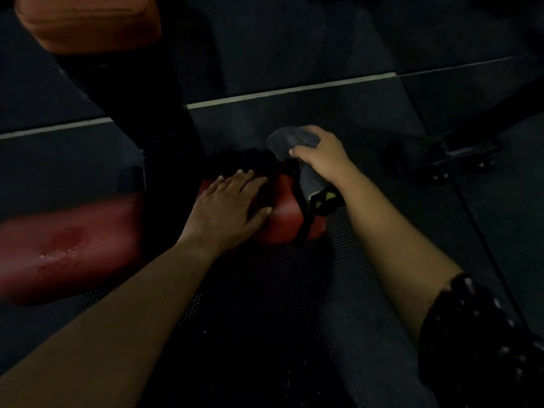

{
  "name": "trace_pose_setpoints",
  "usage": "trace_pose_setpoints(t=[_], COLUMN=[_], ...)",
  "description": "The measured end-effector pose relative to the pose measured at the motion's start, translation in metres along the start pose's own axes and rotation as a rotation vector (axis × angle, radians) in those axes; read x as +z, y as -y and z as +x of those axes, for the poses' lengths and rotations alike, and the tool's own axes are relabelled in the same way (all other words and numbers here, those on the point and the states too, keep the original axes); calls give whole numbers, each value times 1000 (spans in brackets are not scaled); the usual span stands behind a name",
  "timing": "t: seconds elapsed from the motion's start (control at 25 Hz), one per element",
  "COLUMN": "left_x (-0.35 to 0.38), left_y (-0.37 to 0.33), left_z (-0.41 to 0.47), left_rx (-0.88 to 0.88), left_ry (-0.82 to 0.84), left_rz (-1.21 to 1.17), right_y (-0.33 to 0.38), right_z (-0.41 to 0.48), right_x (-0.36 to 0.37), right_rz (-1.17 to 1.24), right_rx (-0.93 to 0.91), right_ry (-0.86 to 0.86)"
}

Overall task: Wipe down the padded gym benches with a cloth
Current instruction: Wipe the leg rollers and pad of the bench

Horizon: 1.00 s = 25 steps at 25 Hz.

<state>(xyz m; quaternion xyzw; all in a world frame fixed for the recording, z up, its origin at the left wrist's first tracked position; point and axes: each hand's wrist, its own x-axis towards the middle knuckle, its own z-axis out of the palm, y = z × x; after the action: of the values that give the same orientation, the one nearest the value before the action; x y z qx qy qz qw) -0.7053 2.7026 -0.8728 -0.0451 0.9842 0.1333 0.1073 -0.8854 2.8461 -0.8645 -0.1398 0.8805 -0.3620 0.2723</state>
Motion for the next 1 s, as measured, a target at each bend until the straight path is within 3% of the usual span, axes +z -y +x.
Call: trace_pose_setpoints(t=[0.08, 0.2, 0.4, 0.56, 0.72, 0.88, 1.0], left_x=[9, 19, 26, 27, 26, 26, 28], left_y=[-4, -3, -3, 0, -1, -3, -2], left_z=[5, 9, 4, 6, 4, 5, 6], left_rx=[3, -11, 42, 58, 65, 50, 61], left_ry=[-53, -133, -326, -368, -384, -381, -399], left_rz=[85, 104, 83, 87, 91, 101, 112], right_y=[-31, -73, -101, -83, -93, -109, -97], right_z=[-35, -103, -140, -119, -151, -154, -136], right_x=[4, 20, 42, 27, 52, 60, 36], right_rz=[163, 240, 374, 345, 625, 485, 338], right_rx=[-84, -234, -132, -145, 0, 108, 23], right_ry=[-240, -391, -419, -315, -347, -436, -468])
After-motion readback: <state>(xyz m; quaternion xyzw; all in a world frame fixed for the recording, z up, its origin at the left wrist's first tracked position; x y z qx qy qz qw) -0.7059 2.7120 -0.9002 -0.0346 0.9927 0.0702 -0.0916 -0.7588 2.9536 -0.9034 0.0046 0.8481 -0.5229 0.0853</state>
